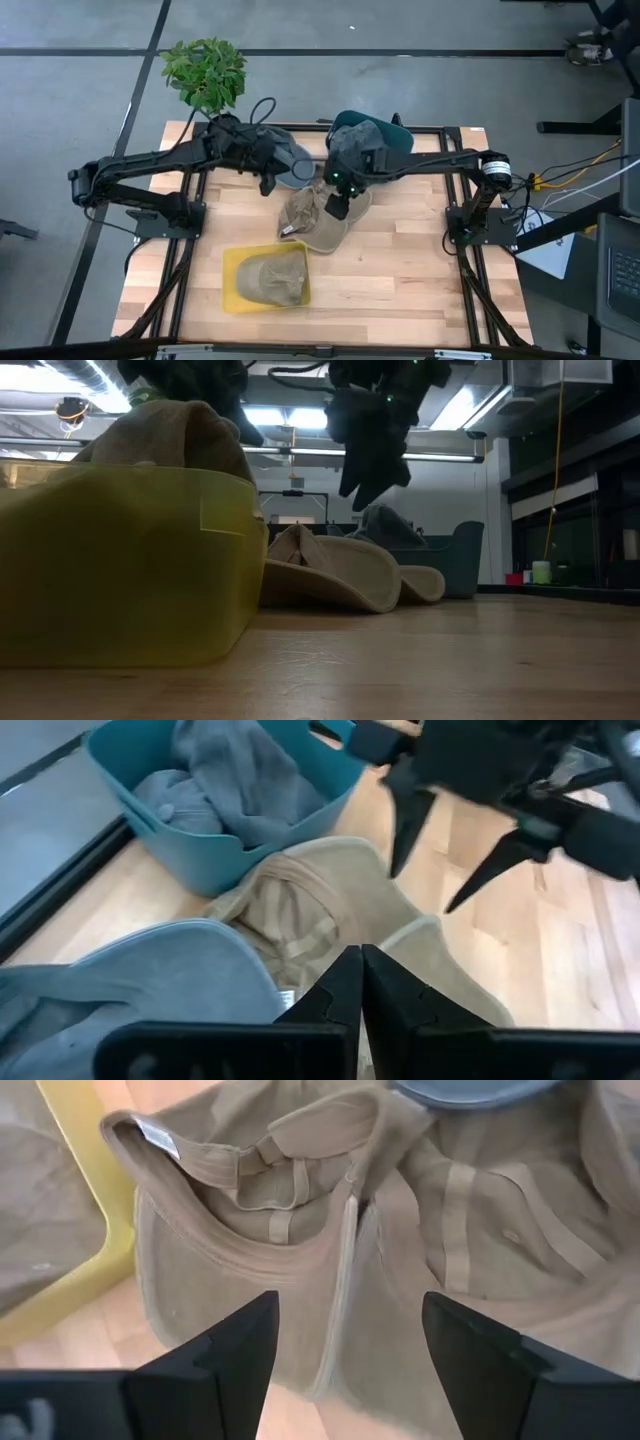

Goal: Pick & Place hat
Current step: Put the bottom brown cap into the yellow bin

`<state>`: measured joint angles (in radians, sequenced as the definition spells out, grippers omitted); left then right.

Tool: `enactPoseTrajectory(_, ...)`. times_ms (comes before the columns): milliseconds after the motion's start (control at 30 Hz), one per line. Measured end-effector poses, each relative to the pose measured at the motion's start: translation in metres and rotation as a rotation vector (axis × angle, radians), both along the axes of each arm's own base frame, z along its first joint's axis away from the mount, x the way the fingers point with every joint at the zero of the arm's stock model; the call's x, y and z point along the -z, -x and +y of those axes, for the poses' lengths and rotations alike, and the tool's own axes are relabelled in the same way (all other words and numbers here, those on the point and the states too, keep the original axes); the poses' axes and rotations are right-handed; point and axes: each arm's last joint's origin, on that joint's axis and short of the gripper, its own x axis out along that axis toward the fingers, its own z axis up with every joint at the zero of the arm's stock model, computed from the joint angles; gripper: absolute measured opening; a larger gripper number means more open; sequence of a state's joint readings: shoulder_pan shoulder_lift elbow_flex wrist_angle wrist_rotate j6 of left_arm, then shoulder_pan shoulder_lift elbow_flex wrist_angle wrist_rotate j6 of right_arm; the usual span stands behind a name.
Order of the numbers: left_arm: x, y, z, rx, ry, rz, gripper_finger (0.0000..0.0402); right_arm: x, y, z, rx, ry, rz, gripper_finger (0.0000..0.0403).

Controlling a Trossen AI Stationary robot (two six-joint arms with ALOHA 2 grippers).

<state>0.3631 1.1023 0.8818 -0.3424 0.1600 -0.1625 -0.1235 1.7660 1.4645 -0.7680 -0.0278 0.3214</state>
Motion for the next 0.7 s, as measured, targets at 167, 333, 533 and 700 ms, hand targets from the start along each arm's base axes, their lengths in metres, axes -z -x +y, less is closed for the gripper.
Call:
enactPoseTrajectory(167, 0.0, -0.004, -0.011, 0.036, 0.018, -0.003, 0.0019, 0.019, -0.002, 0.004, -0.07, 0.04, -0.039, 0.0245)
enactPoseTrajectory(333, 0.0, -0.007, -0.021, 0.048, 0.074, -0.014, 0.0049, 0.043, 0.001, 0.004, -0.095, 0.06, -0.067, 0.0245)
enactPoseTrajectory(533, -0.001, -0.009, -0.032, 0.063, 0.109, -0.018, 0.0105, 0.064, 0.004, 0.006, -0.128, 0.018, -0.13, 0.0243)
enactPoseTrajectory(700, -0.001, -0.01, -0.035, 0.062, 0.129, -0.019, 0.0141, 0.069, 0.005, 0.007, -0.136, 0.002, -0.146, 0.0203)
